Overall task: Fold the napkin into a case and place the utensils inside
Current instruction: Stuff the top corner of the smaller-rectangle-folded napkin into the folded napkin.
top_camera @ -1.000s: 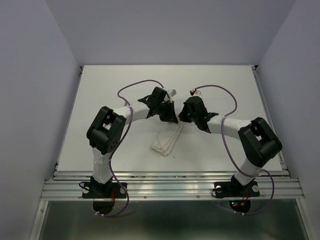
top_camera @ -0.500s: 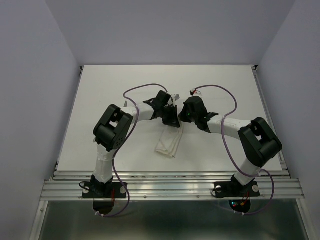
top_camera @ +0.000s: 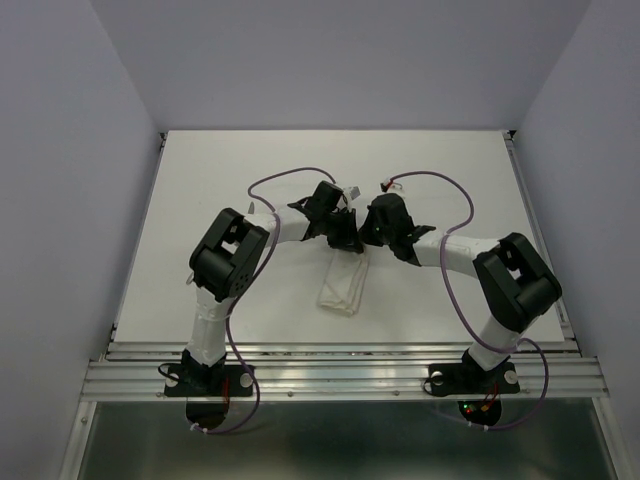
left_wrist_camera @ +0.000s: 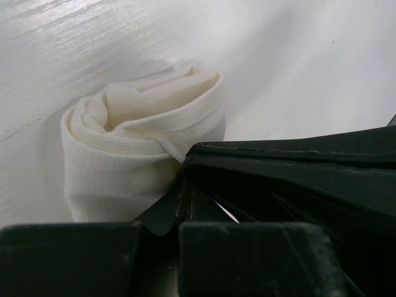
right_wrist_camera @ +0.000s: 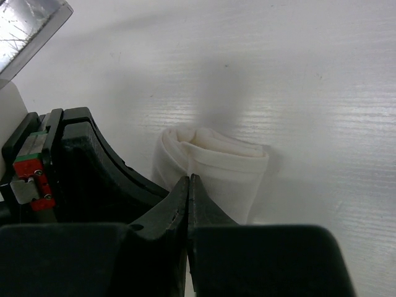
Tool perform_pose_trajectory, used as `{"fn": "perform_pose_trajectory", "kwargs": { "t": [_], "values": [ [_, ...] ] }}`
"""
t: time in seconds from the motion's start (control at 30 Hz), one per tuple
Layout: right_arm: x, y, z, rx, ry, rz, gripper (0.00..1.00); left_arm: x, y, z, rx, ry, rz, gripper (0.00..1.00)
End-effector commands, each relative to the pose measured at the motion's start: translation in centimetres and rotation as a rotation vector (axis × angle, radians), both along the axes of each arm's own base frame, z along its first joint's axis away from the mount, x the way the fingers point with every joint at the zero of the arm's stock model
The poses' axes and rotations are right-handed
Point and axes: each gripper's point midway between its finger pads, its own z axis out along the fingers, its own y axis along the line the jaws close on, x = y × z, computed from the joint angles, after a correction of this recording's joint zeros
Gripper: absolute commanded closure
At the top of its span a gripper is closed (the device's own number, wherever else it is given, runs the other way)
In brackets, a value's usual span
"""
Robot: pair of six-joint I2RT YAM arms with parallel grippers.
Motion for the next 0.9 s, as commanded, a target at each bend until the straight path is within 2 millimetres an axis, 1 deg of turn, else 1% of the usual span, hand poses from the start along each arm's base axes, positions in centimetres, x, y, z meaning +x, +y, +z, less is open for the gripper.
{"fn": "perform_pose_trajectory", "kwargs": {
  "t": [0.0,0.03,0.07,0.1,0.13,0.2,0.27,0.3,0.37,0.4,0.43,0.63,0.67,0.7,0.77,0.8,0.87],
  "values": [
    [0.8,0.7,1.0,0.028,-0.018,-0.003,0.96,0.3,-0.2,3.1,-0.02,-0.076,-0.014,1.0],
    [0.8,0.7,0.8,0.023,-0.01,-0.004,0.94,0.2,-0.2,3.7,-0.03,-0.08,-0.021,1.0],
    [0.8,0.7,0.8,0.021,-0.009,-0.001,0.94,-0.3,0.1,3.6,-0.016,-0.064,-0.026,1.0],
    [0.9,0.8,0.8,0.022,-0.009,0.0,0.94,-0.4,0.1,4.3,-0.023,-0.073,-0.028,1.0],
    [0.9,0.8,0.7,0.018,-0.005,0.001,0.94,-0.7,0.3,4.4,-0.022,-0.066,-0.032,1.0],
    [1.1,0.9,0.6,0.016,-0.004,0.002,0.94,-1.0,0.5,5.2,-0.029,-0.068,-0.036,1.0],
    [1.1,1.0,0.6,0.014,-0.002,0.006,0.94,-1.7,0.8,5.5,-0.02,-0.057,-0.045,1.0],
    [1.2,1.0,0.5,0.011,-0.002,0.006,0.94,-1.9,0.9,6.0,-0.023,-0.064,-0.047,1.0],
    [1.2,1.1,0.4,0.009,0.001,0.01,0.94,-2.4,1.4,6.3,-0.012,-0.065,-0.048,1.0],
    [1.2,1.1,0.3,0.006,0.005,0.01,0.94,-2.6,1.6,6.0,-0.004,-0.057,-0.05,1.0],
    [1.3,1.2,0.3,0.008,0.004,0.011,0.94,-2.6,1.8,6.2,0.005,-0.066,-0.045,1.0],
    [1.2,1.5,-0.1,0.012,0.021,0.023,0.94,-3.4,3.6,5.1,0.062,-0.055,-0.029,1.0],
    [1.2,1.6,-0.5,0.01,0.03,0.026,0.95,-3.4,3.7,5.2,0.058,-0.056,-0.023,1.0],
    [1.1,1.6,-1.0,0.003,0.039,0.028,0.95,-3.4,3.8,5.6,0.049,-0.063,-0.018,1.0],
    [1.1,1.5,-2.0,-0.011,0.057,0.024,0.95,-3.6,4.1,5.7,0.044,-0.061,-0.012,1.0],
    [1.0,1.4,-2.5,-0.016,0.067,0.025,0.95,-3.5,4.3,6.3,0.037,-0.072,0.0,1.0],
    [1.0,1.4,-2.9,-0.021,0.075,0.026,0.94,-3.6,4.7,6.5,0.041,-0.079,0.011,1.0]
  ]
}}
